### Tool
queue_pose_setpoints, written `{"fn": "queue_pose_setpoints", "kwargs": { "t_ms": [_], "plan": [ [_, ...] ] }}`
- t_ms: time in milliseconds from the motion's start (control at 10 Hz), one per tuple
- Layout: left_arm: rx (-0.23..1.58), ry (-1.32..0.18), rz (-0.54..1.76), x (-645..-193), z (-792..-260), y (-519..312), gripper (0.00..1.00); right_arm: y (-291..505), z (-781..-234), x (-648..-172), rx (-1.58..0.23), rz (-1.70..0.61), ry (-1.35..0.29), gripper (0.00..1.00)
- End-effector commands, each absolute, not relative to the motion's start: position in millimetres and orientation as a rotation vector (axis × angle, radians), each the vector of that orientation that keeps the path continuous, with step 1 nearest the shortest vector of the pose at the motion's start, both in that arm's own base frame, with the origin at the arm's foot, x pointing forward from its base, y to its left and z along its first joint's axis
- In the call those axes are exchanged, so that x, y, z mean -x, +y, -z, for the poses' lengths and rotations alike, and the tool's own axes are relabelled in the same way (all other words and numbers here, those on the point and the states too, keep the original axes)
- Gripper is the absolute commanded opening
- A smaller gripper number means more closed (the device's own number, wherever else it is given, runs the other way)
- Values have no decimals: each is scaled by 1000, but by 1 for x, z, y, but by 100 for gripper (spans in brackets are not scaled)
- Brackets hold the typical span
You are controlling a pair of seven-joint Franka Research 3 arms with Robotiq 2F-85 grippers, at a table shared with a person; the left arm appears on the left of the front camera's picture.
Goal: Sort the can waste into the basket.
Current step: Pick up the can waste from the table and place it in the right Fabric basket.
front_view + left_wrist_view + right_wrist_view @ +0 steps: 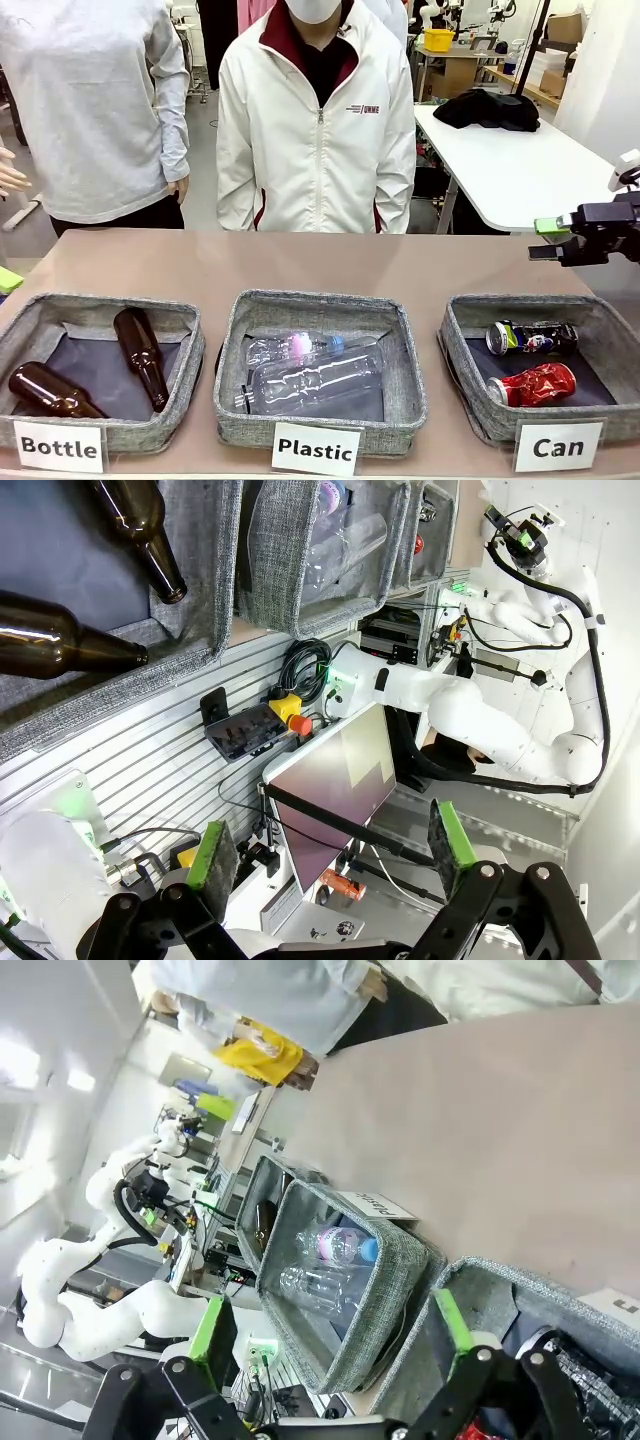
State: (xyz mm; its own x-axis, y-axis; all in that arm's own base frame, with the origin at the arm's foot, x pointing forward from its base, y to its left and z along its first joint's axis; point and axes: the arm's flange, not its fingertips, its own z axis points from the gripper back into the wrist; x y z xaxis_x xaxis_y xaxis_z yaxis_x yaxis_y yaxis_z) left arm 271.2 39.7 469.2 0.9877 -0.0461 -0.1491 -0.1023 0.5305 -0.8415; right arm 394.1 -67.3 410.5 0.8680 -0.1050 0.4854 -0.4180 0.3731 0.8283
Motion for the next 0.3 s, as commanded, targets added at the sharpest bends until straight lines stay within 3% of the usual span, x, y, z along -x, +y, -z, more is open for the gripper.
{"fn": "queue_pose_setpoints", "kwargs": {
  "t_ms": [0, 200],
  "plan": [
    [1013, 158, -32, -271, -470, 40, 100, -68, -410, -392, -1195, -228, -533, 100],
    [1013, 158, -32, -271, -470, 40, 100, -68, -410, -392, -1195, -228, -533, 100]
  ]
}}
